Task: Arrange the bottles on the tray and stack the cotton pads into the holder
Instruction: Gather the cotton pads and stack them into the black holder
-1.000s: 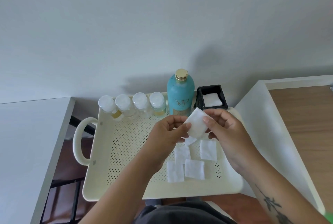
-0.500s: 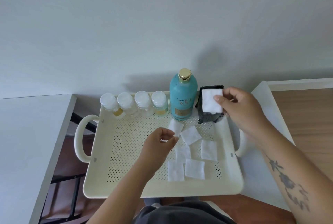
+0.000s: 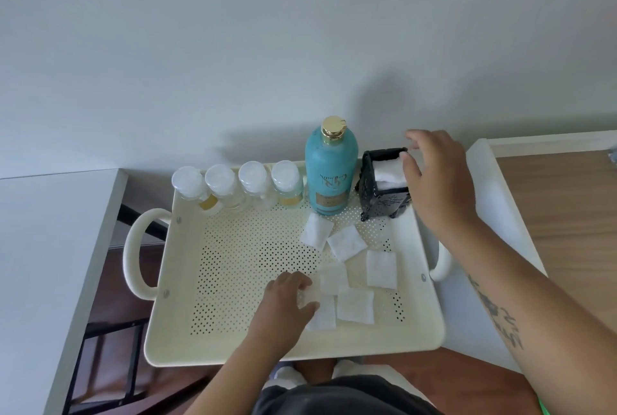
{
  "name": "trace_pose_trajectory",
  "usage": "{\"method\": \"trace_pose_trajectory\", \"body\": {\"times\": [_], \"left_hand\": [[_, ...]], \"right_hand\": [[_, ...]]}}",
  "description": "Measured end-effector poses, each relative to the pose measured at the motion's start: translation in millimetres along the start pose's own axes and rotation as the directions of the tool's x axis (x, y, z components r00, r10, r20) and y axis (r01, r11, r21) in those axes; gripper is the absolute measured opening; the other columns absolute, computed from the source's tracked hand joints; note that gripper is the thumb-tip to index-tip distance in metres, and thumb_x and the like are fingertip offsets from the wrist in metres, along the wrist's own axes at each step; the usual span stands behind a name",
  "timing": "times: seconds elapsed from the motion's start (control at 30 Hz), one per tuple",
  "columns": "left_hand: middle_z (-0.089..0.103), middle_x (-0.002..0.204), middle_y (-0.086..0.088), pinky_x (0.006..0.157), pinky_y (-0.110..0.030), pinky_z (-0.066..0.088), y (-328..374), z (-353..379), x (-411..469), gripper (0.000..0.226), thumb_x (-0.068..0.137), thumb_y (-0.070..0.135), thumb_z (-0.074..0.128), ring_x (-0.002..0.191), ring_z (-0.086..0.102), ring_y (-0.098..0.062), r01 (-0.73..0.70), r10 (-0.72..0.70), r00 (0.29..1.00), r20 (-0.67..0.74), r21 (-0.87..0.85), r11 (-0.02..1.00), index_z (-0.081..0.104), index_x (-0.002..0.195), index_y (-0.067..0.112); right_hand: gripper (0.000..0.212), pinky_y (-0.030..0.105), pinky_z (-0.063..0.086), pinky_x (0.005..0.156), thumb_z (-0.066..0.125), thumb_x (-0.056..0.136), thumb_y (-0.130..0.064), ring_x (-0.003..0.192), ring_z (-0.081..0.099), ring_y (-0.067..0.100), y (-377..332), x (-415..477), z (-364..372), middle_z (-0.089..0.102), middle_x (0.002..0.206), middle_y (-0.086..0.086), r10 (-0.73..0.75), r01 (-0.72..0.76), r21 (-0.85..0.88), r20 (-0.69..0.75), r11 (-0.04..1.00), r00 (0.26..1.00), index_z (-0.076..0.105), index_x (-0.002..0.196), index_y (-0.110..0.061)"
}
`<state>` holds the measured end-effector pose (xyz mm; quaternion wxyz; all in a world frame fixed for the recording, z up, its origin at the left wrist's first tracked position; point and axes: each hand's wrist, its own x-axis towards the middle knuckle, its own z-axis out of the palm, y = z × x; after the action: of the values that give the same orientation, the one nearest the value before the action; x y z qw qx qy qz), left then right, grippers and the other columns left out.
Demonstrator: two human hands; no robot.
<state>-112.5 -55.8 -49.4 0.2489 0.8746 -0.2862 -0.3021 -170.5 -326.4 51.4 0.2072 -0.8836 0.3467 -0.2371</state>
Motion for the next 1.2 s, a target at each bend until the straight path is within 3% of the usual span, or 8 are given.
{"method": "trace_pose_trajectory", "body": {"times": [0.23,0.6,0.73,0.83,0.9,1.0,1.1,1.2], "left_hand": [[0.053,0.113,0.011,0.087,-0.028,0.046,-3,4,0,0.032,0.087,0.034,0.067,0.105,0.043,-0.012,-0.039,0.036,0.999,0.028,0.118,0.992,0.056,0.116,0.027],[0.058,0.095,0.01,0.075,-0.026,0.047,1,3,2,0.005,0.09,0.027,0.06,0.093,0.047,-0.011,-0.051,0.05,0.999,0.006,0.123,0.991,0.058,0.093,0.023],[0.061,0.087,0.008,0.063,-0.022,0.044,6,-7,-1,0.006,0.089,0.025,0.061,0.078,0.056,-0.012,-0.011,0.011,1.0,0.004,0.031,0.999,0.056,0.086,0.023],[0.063,0.08,0.008,0.057,-0.014,0.043,15,-24,-1,0.009,0.087,0.022,0.064,0.068,0.056,-0.006,0.003,-0.006,1.0,-0.019,-0.132,0.991,0.056,0.083,0.023],[0.064,0.077,0.009,0.052,-0.01,0.042,24,-38,2,0.01,0.086,0.024,0.066,0.062,0.054,0.0,0.014,-0.024,0.999,-0.039,-0.228,0.974,0.058,0.082,0.027],[0.067,0.071,0.003,0.053,-0.013,0.044,42,-59,8,0.011,0.086,0.027,0.069,0.058,0.054,-0.002,0.018,-0.044,0.998,-0.052,-0.41,0.912,0.061,0.079,0.03],[0.073,0.078,-0.001,0.065,-0.028,0.055,59,-76,11,0.009,0.085,0.027,0.072,0.067,0.064,-0.013,-0.028,0.01,0.999,-0.037,-0.527,0.849,0.065,0.081,0.031],[0.075,0.08,0.001,0.074,-0.035,0.058,73,-86,15,0.008,0.086,0.024,0.072,0.074,0.07,-0.02,-0.077,0.083,0.996,-0.016,-0.573,0.816,0.067,0.085,0.03]], "right_hand": [[0.025,0.049,0.047,0.096,0.058,0.094,-0.014,0.114,0.06,0.033,4,-29,2,0.069,0.116,0.011,-0.301,0.315,-0.055,0.18,0.948,0.937,0.067,0.115,-0.004],[0.036,0.049,0.032,0.111,0.046,0.098,-0.036,0.105,0.062,0.025,8,-32,10,0.07,0.109,0.005,-0.242,0.308,-0.176,0.319,0.935,0.916,0.065,0.111,-0.009],[0.032,0.053,0.035,0.109,0.055,0.096,-0.026,0.117,0.058,0.032,6,-34,5,0.068,0.118,0.011,-0.27,0.289,-0.055,0.225,0.956,0.936,0.064,0.117,-0.004],[0.023,0.043,0.044,0.093,0.057,0.093,-0.02,0.105,0.06,0.031,2,-41,-5,0.069,0.108,0.008,-0.299,0.298,0.03,0.013,0.954,0.954,0.067,0.108,-0.006],[0.021,0.039,0.044,0.087,0.056,0.093,-0.02,0.097,0.059,0.026,-4,-52,-9,0.067,0.102,0.004,-0.251,0.256,0.095,-0.066,0.962,0.966,0.068,0.106,-0.009],[0.018,0.023,0.042,0.086,0.059,0.093,-0.021,0.094,0.054,0.014,-20,-74,-8,0.065,0.097,-0.003,-0.174,0.171,0.229,-0.009,0.958,0.985,0.068,0.105,-0.012],[0.017,0.011,0.041,0.074,0.064,0.091,-0.029,0.086,0.056,0.004,-35,-91,-4,0.064,0.096,-0.012,0.012,-0.097,0.406,0.207,0.909,0.978,0.066,0.106,-0.022],[0.023,0.009,0.046,0.069,0.068,0.086,-0.04,0.083,0.061,0.001,-42,-96,0,0.068,0.094,-0.015,0.18,-0.453,0.504,0.499,0.736,0.847,0.064,0.107,-0.033]]}}
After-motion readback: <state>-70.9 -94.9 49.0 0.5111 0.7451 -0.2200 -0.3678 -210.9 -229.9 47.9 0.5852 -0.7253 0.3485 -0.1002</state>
